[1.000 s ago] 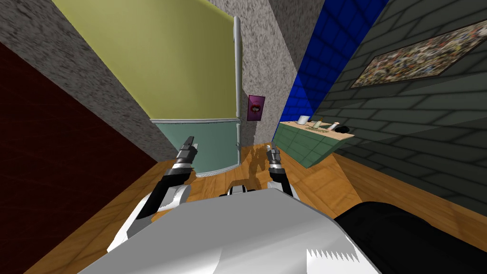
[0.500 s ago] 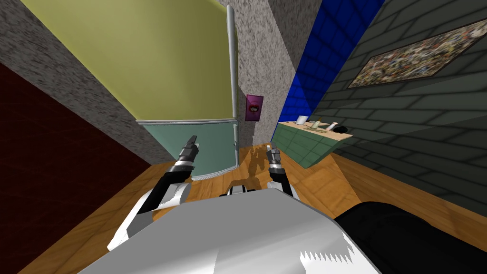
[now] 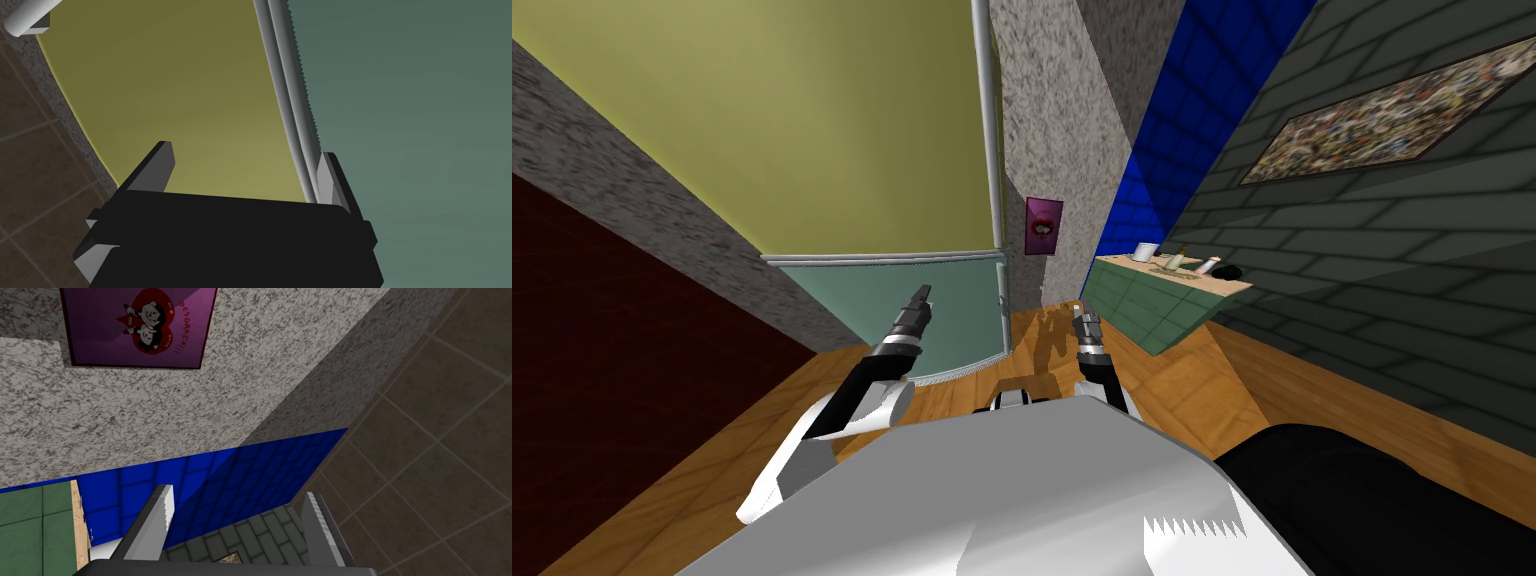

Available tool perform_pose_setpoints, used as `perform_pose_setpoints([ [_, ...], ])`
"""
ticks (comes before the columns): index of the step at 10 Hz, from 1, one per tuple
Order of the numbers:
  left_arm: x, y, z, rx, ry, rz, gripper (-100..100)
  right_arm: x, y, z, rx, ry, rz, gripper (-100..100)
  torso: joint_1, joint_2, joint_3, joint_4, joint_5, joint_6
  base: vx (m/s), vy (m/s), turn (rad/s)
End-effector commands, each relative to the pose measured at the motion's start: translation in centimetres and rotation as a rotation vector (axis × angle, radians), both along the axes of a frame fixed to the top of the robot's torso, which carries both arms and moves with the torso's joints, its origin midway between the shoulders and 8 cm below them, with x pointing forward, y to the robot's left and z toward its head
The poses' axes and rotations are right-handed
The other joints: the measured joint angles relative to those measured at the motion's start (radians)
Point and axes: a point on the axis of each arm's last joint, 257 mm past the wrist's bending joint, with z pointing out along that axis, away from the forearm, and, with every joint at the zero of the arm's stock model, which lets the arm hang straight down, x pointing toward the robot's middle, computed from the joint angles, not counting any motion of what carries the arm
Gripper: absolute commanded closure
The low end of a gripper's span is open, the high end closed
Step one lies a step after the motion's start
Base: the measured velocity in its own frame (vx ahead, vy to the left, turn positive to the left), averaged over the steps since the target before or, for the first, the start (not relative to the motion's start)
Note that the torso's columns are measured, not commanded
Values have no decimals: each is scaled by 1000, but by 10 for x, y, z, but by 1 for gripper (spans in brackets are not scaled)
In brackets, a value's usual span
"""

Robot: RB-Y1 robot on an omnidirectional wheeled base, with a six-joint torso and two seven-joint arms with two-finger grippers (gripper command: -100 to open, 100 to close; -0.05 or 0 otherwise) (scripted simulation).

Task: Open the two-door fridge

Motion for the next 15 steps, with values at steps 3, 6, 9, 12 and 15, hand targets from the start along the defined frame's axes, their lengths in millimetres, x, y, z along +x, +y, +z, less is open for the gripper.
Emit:
perform_pose_setpoints([
  [3,10,0,-14,45,91,18,-100,0,0,0,0,0,0,0,1,-1,-1,0,0,0,87,-61,-29],
  [6,15,1,-24,71,146,30,-100,0,0,0,0,0,0,0,0,-1,-1,0,0,0,83,-55,-32],
  [9,19,3,-35,100,203,44,-100,0,0,0,0,0,0,0,0,-1,-1,0,0,0,84,-56,-33],
  [12,23,6,-47,136,265,59,-100,0,0,0,0,0,0,0,0,-1,-1,-1,0,0,88,-55,-30],
  [15,26,10,-58,178,326,76,-100,0,0,0,0,0,0,0,0,-1,-1,0,0,0,89,-64,-34],
])
